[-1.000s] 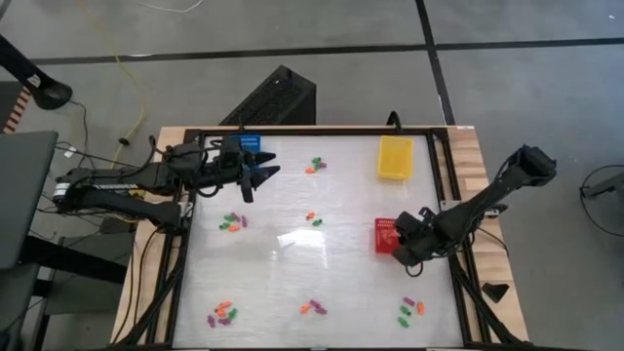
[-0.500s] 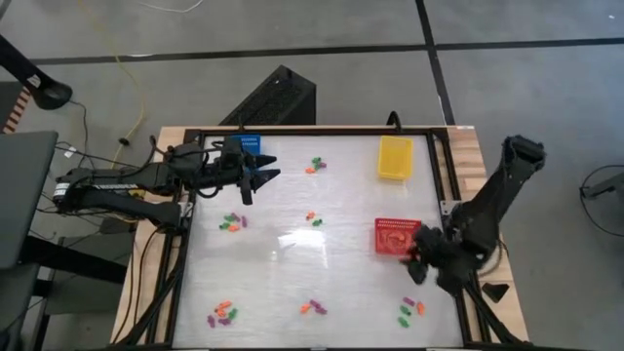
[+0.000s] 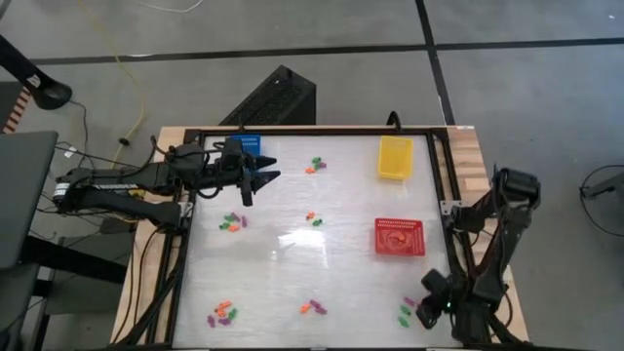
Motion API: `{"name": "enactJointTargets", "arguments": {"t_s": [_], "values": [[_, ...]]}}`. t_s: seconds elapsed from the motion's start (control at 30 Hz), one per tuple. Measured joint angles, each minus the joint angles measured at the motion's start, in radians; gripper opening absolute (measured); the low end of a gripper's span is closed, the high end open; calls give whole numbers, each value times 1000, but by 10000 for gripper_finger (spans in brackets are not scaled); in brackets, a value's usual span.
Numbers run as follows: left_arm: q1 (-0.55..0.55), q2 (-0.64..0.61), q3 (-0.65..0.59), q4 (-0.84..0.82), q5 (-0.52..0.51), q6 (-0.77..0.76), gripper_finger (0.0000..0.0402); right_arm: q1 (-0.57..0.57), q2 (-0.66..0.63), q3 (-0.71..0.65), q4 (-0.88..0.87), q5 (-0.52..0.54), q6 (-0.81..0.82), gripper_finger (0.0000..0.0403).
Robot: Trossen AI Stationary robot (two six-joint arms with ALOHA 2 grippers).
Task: Sort Halloween decoration
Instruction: Put the orange skeleton toy into the red bin
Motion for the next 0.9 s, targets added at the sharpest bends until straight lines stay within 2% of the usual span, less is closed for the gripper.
{"name": "enactJointTargets", "arguments": {"t_s": [0.13, 0.4, 0.77, 0.9], "values": [[0, 0, 0, 0, 0, 0, 206, -14, 97, 37, 98, -32, 1, 183], [0, 19, 2, 8, 2, -8, 206, -83, 206, 59, 133, -80, 7, 162], [0, 55, 0, 18, 34, -36, 206, -162, 191, 57, 57, -153, -32, 150], [0, 73, 1, 41, 51, -38, 206, -132, 131, 49, 13, -121, -90, 150]]}}
